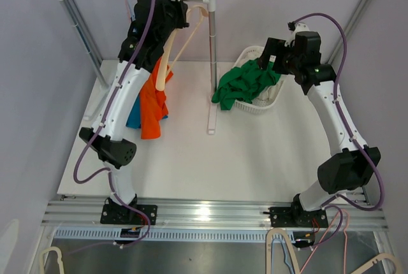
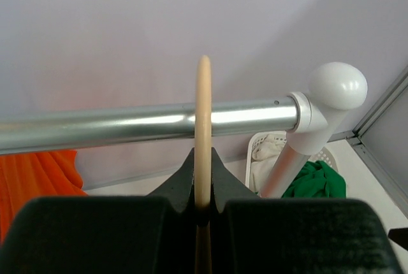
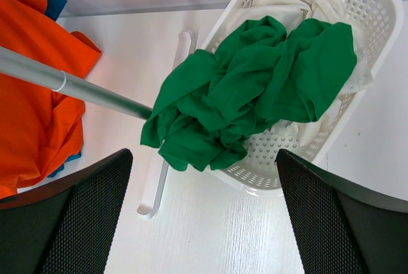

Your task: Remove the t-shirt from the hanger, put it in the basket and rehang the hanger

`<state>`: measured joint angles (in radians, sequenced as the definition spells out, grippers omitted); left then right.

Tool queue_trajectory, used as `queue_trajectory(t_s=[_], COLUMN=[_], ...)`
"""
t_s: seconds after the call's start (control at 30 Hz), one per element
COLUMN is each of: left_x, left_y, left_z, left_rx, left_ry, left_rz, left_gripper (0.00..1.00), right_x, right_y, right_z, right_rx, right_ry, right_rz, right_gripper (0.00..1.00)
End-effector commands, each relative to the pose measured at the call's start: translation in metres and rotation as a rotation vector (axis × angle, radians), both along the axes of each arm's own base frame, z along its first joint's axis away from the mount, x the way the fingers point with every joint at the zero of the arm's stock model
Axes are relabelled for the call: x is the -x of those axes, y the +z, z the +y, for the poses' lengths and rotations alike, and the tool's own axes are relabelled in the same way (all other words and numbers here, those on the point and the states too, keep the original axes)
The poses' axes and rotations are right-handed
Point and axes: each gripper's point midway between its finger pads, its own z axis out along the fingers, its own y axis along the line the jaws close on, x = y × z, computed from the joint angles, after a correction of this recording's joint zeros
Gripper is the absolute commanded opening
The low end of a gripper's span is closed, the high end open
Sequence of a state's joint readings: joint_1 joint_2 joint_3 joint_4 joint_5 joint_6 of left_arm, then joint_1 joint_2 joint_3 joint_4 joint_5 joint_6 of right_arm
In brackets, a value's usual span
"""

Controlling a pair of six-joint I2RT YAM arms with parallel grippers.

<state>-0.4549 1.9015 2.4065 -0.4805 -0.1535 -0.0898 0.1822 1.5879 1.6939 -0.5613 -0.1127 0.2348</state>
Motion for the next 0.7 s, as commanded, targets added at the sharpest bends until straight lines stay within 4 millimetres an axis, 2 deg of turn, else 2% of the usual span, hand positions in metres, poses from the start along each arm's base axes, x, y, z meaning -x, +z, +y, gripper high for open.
queue_trajectory(t_s=[0.0,0.17,0.3,0.37,0.4,0.47,0.5,0.53,0.57,0.6,0.63,0.67], left_x=[-0.005,-0.012,-0.022,-0.019,-0.020,-0.007,-0.003,0.010,0.017,0.026,0.033,0.050], left_y=[0.034,0.024,-0.009,-0.011,-0.021,-0.002,0.002,0.019,0.021,0.032,0.033,0.045], left_z=[0.004,-0.007,-0.010,-0.010,-0.010,-0.002,0.006,0.015,0.018,0.023,0.029,0.040], left_rx=[0.080,0.085,0.053,0.066,0.060,0.074,0.079,0.087,0.083,0.091,0.096,0.112], left_ry=[0.014,-0.018,-0.012,-0.012,-0.010,-0.002,0.031,0.039,0.041,0.042,0.057,0.068], left_rz=[-0.101,-0.085,-0.006,0.002,0.023,-0.010,-0.018,-0.053,-0.061,-0.083,-0.085,-0.106], left_gripper=[0.01,0.01,0.01,0.01,0.08,0.28,0.44,0.49,0.62,0.69,0.77,0.88], right_x=[0.010,0.017,0.022,0.023,0.024,0.025,0.025,0.025,0.026,0.027,0.028,0.030], right_y=[0.034,0.032,0.033,0.036,0.037,0.037,0.036,0.036,0.036,0.036,0.034,0.036], right_z=[0.005,0.003,0.003,0.005,0.005,0.005,0.005,0.006,0.005,0.004,0.004,0.003], right_rx=[-0.031,-0.030,-0.037,-0.043,-0.045,-0.047,-0.047,-0.046,-0.046,-0.043,-0.040,-0.043], right_ry=[0.027,0.026,0.033,0.039,0.041,0.046,0.046,0.050,0.046,0.043,0.040,0.040], right_rz=[-0.093,-0.098,-0.100,-0.103,-0.106,-0.104,-0.102,-0.101,-0.101,-0.102,-0.098,-0.106], right_gripper=[1.00,0.99,0.99,1.00,1.00,0.99,0.99,1.00,0.99,1.00,0.99,0.99])
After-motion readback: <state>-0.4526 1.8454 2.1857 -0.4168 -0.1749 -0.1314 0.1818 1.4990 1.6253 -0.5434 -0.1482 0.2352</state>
